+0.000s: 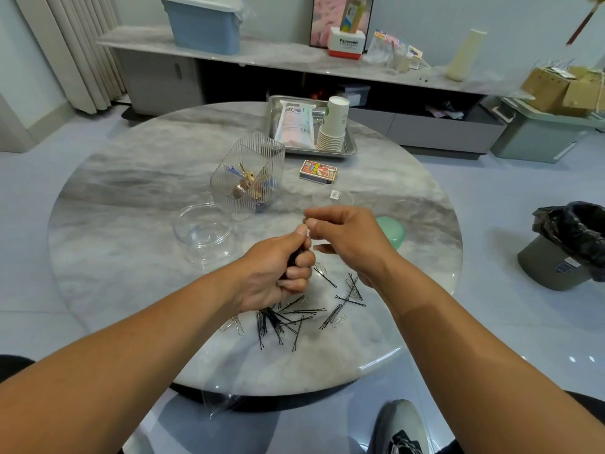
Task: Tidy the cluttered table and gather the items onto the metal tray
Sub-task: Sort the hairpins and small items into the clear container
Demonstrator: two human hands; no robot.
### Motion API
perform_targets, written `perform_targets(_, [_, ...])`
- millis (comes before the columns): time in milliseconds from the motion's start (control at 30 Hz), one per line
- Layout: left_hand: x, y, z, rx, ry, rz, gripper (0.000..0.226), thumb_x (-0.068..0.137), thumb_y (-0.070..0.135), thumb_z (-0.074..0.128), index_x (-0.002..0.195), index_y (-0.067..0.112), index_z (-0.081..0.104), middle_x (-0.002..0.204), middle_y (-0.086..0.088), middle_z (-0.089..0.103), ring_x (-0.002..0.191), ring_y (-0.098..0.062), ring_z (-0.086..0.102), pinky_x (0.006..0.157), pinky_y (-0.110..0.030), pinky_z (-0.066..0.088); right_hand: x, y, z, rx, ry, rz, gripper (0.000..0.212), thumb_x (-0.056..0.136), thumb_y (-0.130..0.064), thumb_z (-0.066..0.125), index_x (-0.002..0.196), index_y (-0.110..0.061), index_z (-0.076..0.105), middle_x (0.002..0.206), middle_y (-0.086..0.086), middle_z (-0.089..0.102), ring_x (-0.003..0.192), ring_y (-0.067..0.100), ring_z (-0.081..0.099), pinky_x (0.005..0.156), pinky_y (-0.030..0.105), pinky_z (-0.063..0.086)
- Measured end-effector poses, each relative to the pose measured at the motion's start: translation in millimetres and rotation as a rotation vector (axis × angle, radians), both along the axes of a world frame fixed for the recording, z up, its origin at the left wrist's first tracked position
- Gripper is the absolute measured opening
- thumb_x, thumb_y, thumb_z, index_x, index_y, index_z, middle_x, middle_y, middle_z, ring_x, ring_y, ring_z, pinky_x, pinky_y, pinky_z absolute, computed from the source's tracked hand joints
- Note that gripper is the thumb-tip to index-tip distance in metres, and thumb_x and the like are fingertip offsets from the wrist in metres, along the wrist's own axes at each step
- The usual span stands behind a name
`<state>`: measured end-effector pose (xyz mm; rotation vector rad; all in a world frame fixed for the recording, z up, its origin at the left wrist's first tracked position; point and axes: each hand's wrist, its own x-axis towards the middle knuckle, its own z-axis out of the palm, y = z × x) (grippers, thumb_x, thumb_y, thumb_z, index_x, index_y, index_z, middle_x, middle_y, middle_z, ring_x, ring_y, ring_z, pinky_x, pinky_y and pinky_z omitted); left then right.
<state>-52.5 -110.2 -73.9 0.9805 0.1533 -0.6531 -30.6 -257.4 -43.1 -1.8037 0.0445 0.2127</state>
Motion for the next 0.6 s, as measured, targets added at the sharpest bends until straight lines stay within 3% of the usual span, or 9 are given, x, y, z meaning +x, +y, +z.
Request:
perform_targets(67, [-0.2, 2.4, 4.2, -0.055, 0.017, -0.07, 0.032, 0.103, 0.043, 0.046, 0.085, 0.017, 0.048, 0.061, 0.004, 0.035, 0.044, -0.005, 0.028, 0.036, -0.016, 0.022, -1.2, 3.4, -4.1, 0.053, 0.019, 0.024, 0.022, 0.095, -0.006, 0.068, 0.116, -0.01, 0.072, 0.098, 0.009, 0.075, 0.087, 0.013, 0.069, 0.087, 0.034, 0.059])
perform_targets(167, [0.1, 6.3, 6.3, -0.122, 0.088, -0.078, 0.032, 0.104, 0.042, 0.045, 0.085, 0.016, 0.05, 0.059, 0.005, 0.034, 0.042, -0.004, 0.03, 0.035, -0.015, 0.024, -2.2, 5.2, -4.2, 0.151, 0.052, 0.049, 0.018, 0.096, 0.001, 0.065, 0.111, -0.005, 0.073, 0.093, 0.012, 0.074, 0.079, 0.013, 0.069, 0.083, 0.027, 0.061])
perform_targets(300, [2.4, 11.5, 6.7, -0.19, 0.199, 0.007, 0.033, 0.104, 0.041, 0.045, 0.084, 0.015, 0.049, 0.056, 0.006, 0.033, 0.042, -0.004, 0.034, 0.034, -0.014, 0.029, -4.5, 5.5, 0.9, 0.072, 0.022, 0.168, 0.028, 0.095, 0.002, 0.058, 0.102, -0.016, 0.078, 0.094, 0.012, 0.077, 0.089, 0.016, 0.068, 0.096, 0.033, 0.056])
perform_targets(400, [6.2, 15.9, 9.8, -0.276, 0.241, 0.084, 0.03, 0.104, 0.037, 0.046, 0.089, 0.012, 0.052, 0.057, 0.004, 0.038, 0.044, -0.004, 0.04, 0.036, -0.015, 0.037, -3.8, 7.5, 2.4, -0.058, -0.034, 0.231, 0.036, 0.097, -0.008, 0.051, 0.114, -0.028, 0.076, 0.11, -0.001, 0.077, 0.109, 0.013, 0.068, 0.108, 0.04, 0.049])
perform_targets(467, [9.2, 16.5, 11.1, -0.312, 0.253, 0.163, 0.029, 0.105, 0.031, 0.047, 0.091, 0.007, 0.055, 0.062, 0.0, 0.051, 0.049, -0.005, 0.051, 0.042, -0.018, 0.048, -2.6, 9.0, -1.6, -0.011, -0.007, 0.281, 0.037, 0.103, -0.017, 0.046, 0.129, -0.029, 0.069, 0.124, -0.007, 0.072, 0.122, 0.01, 0.062, 0.113, 0.043, 0.044])
perform_targets(600, [12.6, 14.9, 10.3, -0.307, 0.254, 0.281, 0.024, 0.107, 0.021, 0.045, 0.098, 0.004, 0.058, 0.067, -0.005, 0.056, 0.054, -0.009, 0.056, 0.051, -0.024, 0.056, -3.2, 14.7, -12.2, 0.059, -0.031, 0.254, 0.047, 0.106, -0.047, 0.043, 0.149, -0.028, 0.049, 0.142, -0.013, 0.059, 0.125, -0.004, 0.057, 0.113, 0.037, 0.045])
